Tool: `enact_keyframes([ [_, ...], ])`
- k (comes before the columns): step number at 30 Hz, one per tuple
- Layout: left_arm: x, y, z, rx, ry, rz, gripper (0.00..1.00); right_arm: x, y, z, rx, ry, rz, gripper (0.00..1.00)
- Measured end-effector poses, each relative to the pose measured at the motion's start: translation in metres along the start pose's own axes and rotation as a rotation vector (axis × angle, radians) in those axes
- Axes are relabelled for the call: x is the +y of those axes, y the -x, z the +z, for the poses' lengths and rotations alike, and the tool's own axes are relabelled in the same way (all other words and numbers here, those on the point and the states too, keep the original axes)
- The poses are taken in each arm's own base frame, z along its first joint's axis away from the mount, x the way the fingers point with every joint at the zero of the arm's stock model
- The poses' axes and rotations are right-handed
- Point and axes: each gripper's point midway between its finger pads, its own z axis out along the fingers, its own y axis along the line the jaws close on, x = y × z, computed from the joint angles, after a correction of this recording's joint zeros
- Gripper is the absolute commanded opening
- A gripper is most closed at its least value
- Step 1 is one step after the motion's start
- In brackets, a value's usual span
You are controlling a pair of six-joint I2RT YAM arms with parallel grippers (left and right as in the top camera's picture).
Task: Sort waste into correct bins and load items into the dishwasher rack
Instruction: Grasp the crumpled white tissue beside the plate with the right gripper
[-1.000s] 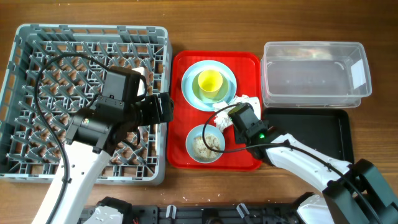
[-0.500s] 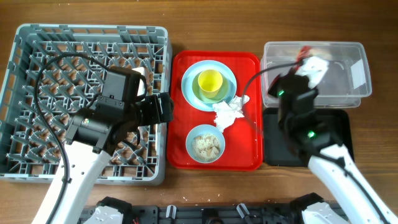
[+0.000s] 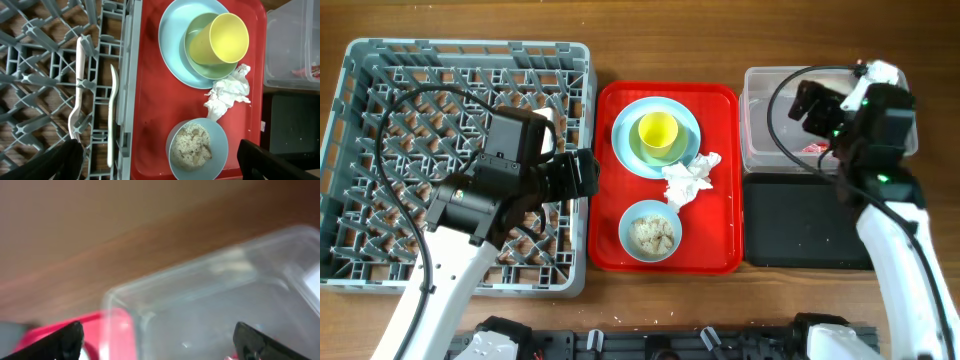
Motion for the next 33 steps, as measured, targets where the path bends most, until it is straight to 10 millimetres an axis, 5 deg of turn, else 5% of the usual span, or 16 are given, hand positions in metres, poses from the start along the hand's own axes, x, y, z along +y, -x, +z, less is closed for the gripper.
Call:
enact_keyframes([
  [2,0.000,0.000,0.000,0.000,0.000,0.000,1.00,0.035,-0.011,-0.030,0.092,0.149,-0.108,0.75],
  [4,0.000,0.000,0.000,0.000,0.000,0.000,1.00,0.067,-0.046,-0.048,0.221,0.275,-0.210,0.74],
  [11,0.000,0.000,0.000,-0.001,0.000,0.000,1.00,0.153,-0.162,-0.055,0.506,0.450,-0.580,0.82],
  [15,0.000,0.000,0.000,0.000,0.000,0.000,1.00,0.139,-0.225,-0.018,0.681,0.329,-0.689,0.85],
  [18,0.000,0.000,0.000,0.000,0.001,0.000,1.00,0.138,-0.244,0.009,0.699,0.307,-0.698,0.87],
  [24,0.000,0.000,0.000,0.000,0.001,0.000,1.00,0.125,-0.274,0.027,0.775,0.270,-0.716,0.85],
  [27,0.000,0.000,0.000,0.000,0.001,0.000,1.00,0.124,-0.279,0.034,0.772,0.266,-0.725,0.59],
  [30,0.000,0.000,0.000,0.000,0.000,0.000,1.00,0.119,-0.281,0.032,0.792,0.252,-0.731,0.15],
  [33,0.000,0.000,0.000,0.000,0.000,0.000,1.00,0.113,-0.282,0.025,0.821,0.225,-0.717,0.09],
])
